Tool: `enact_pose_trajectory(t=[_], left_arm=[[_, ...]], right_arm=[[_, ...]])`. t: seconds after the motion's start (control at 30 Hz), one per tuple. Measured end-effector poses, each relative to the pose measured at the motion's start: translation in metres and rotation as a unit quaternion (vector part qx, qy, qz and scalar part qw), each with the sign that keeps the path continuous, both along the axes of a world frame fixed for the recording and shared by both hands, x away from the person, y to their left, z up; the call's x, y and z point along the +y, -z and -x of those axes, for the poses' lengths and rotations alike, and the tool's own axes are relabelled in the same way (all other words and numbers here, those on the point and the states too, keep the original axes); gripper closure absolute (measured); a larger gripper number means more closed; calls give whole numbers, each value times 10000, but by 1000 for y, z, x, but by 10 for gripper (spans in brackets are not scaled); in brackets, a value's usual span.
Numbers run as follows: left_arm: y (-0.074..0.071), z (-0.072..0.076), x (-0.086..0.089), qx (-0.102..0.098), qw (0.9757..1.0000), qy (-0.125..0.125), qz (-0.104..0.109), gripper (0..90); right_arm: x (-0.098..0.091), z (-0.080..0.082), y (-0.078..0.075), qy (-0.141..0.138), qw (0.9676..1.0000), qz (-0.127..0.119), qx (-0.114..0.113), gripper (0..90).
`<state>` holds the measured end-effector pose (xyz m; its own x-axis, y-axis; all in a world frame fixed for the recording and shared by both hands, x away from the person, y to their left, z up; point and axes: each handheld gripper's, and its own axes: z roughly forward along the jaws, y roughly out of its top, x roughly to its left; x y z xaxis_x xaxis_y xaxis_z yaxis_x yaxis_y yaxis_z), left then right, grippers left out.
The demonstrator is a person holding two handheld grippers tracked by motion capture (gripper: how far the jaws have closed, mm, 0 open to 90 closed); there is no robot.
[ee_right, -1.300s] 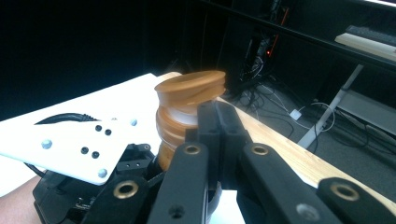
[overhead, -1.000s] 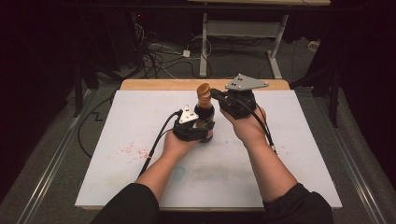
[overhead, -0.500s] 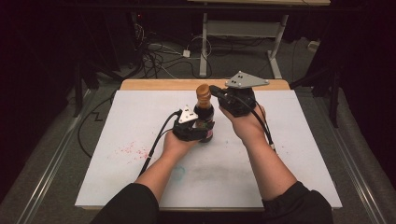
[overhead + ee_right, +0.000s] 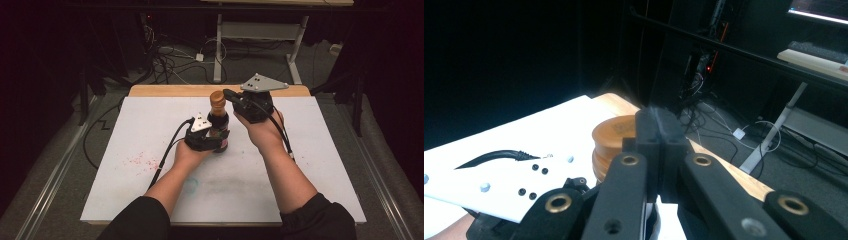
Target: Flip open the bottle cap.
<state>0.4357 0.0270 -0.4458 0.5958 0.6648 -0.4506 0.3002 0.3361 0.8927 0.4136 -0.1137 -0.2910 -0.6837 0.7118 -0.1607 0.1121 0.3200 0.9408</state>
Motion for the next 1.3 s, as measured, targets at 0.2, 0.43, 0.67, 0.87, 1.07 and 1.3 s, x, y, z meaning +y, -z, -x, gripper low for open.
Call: enact_pose_trajectory(t=[0.2, 0.43, 0.67, 0.87, 1.07, 1.3], left_arm=[[0, 0, 1, 7, 10000, 2, 15, 289], [0, 0, 3, 16, 10000, -15, 90, 289], [1, 0, 2, -12, 10000, -13, 56, 289], [2, 2, -1, -93, 10000, 7, -6, 289], [2, 1, -1, -59, 10000, 16, 47, 288], [-2, 1, -11, 2, 9967, -230, 779, 287]], right_arm=[[4, -1, -2, -18, 10000, -57, -56, 900], [10, -1, -5, -44, 9999, -31, -107, 900], [14, -1, -10, -70, 9999, -58, -142, 900], [23, 1, -17, -212, 9995, -78, -226, 900], [55, 0, -12, -432, 9984, 335, -147, 900], [46, 2, -15, -402, 9987, 280, -172, 900]])
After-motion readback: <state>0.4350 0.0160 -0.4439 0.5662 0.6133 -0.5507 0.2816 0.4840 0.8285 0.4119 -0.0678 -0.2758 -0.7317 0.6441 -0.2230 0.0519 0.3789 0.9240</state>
